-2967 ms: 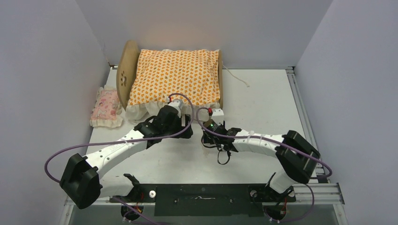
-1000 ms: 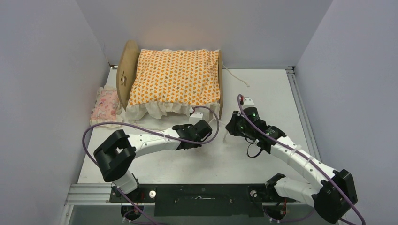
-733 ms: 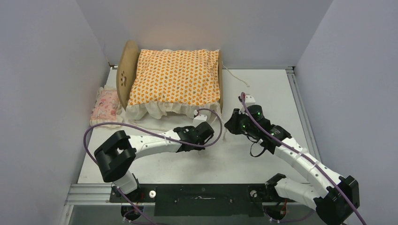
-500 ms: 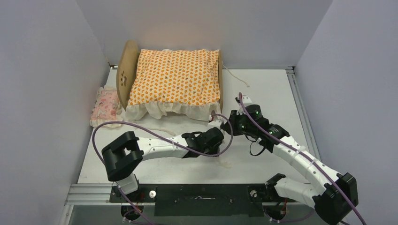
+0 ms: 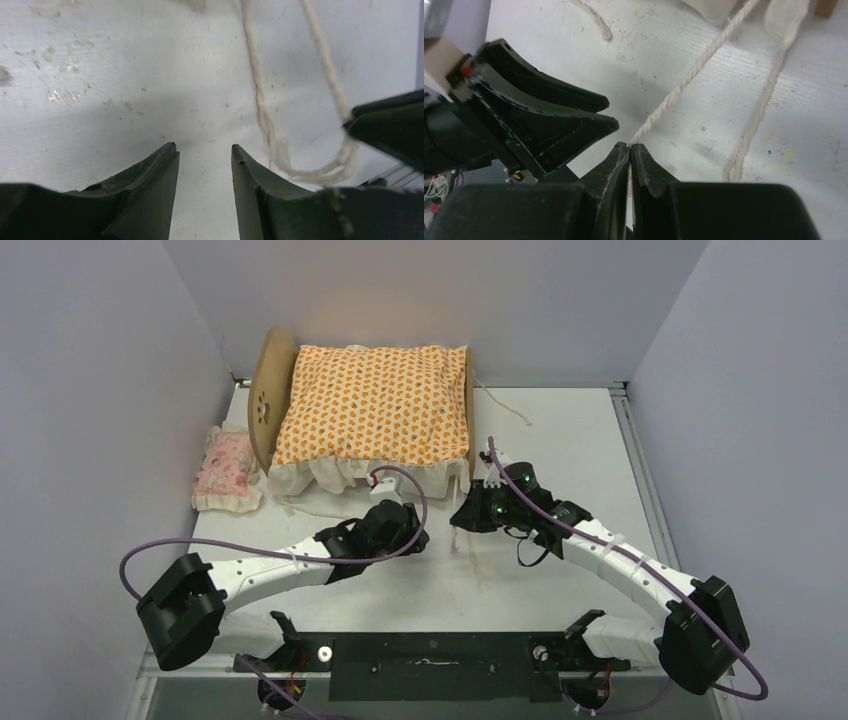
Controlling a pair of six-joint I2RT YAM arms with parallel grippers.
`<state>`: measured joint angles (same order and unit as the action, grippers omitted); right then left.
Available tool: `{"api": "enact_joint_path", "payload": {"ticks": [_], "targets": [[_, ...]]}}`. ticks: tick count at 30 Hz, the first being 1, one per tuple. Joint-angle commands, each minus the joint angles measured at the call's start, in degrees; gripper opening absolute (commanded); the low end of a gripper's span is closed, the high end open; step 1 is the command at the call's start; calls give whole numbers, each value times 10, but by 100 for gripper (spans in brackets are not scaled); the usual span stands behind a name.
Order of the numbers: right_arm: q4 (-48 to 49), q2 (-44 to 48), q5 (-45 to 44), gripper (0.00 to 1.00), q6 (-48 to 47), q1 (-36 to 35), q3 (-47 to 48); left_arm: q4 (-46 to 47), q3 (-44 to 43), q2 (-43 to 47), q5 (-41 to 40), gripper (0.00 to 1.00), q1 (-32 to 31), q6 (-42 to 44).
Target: Set up the pet bed
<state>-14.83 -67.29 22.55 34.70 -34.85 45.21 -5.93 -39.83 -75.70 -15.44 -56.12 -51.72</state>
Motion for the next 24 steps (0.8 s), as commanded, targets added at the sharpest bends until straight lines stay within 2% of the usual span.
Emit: {"api": "enact_joint_path", "payload": {"ticks": [1, 6, 8, 14, 24], "targets": [[57, -20, 5, 6, 40, -40, -18, 40, 0, 34, -7, 42, 32, -6], [-22, -50, -73, 18, 2, -69, -27, 30, -18, 0, 7, 44, 36, 9], [-56, -33, -119, 27, -20, -71, -28, 30, -24, -24, 13, 45, 36, 11], [-113, 8, -259, 43, -49, -71, -44, 30, -59, -73, 14, 49, 28, 29], [-47, -44, -260, 51, -13, -88, -92, 12, -129, -161, -2, 54, 11, 62]]}}
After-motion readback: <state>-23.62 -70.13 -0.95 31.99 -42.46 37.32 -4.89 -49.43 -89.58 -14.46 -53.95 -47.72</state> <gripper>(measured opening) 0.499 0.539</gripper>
